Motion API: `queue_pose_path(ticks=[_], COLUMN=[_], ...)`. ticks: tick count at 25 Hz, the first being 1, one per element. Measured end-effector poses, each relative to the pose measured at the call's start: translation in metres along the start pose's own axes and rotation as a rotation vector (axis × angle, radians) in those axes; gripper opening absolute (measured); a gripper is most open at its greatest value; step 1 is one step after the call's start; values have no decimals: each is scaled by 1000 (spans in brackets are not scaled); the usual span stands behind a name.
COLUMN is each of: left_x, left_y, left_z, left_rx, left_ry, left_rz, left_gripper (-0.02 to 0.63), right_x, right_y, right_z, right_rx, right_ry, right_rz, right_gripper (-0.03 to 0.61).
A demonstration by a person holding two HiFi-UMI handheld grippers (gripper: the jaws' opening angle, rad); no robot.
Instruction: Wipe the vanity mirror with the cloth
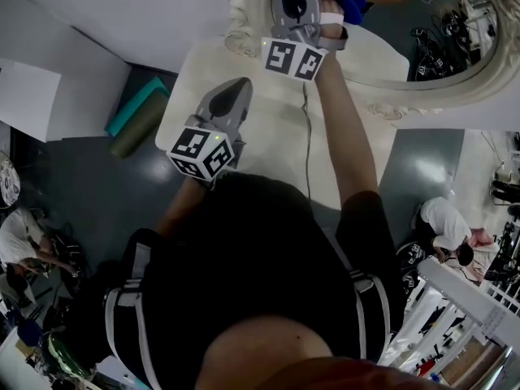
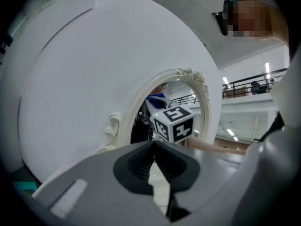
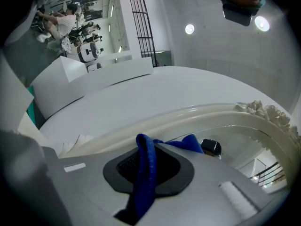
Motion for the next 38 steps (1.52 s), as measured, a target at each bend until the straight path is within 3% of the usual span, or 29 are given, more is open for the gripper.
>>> queue_pose_path(ticks=[10, 17, 21, 29, 35, 38], left_x=[-5, -5, -11, -15, -19, -23], left_y=[2, 1, 1, 0, -4, -3], left_z=[9, 17, 19, 26, 29, 32], left_rx=[11, 18, 34, 67, 81, 81], left_ry=[19, 30, 40, 46, 51, 58], left_rz=[-3, -10, -6, -3, -2, 0], left_gripper=[9, 11, 9, 9, 9, 11], right_x=[-36, -68, -92, -139, -172, -182], right_y=[68, 115, 133, 151, 158, 161], right_z=[21, 45, 60, 90, 115, 123], right_rx=[98, 173, 226, 350, 409, 448], right_ry=[23, 57, 91, 150, 196, 223], right_rz=[7, -55, -155, -553, -694, -712], right_gripper=[35, 34, 32, 29, 29, 31])
Point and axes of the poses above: the fingertips, and each gripper's own axes: z backward along the fingers, y to its left, x out of its top, the point moved 8 cm from there along z, backward along the fingers, and after that the axes turned 1 degree about -y, right-handed, at the moved point
